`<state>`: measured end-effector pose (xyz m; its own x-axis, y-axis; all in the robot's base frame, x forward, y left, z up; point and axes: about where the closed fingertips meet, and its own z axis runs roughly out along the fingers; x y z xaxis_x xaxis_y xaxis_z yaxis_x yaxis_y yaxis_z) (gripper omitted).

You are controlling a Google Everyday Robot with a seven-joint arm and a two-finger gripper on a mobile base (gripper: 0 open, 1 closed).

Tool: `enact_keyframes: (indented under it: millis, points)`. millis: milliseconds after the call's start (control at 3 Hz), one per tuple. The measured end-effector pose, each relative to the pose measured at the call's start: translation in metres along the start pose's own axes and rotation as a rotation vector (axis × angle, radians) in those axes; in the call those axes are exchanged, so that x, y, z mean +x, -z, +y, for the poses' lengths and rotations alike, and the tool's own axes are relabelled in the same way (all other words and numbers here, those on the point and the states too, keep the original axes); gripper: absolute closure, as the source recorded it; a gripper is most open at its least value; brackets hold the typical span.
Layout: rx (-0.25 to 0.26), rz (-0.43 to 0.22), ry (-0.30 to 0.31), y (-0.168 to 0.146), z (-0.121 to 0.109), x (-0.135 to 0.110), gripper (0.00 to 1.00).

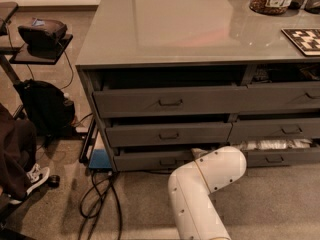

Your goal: Open bottom drawer

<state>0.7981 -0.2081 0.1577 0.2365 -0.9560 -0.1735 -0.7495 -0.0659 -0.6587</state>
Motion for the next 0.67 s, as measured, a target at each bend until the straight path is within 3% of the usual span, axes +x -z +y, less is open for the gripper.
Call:
enact_keyframes:
  millis: [667]
  points:
    - [-0.080,-0.013,-0.013,0.0049,0.0167,-0.0021,1.00]
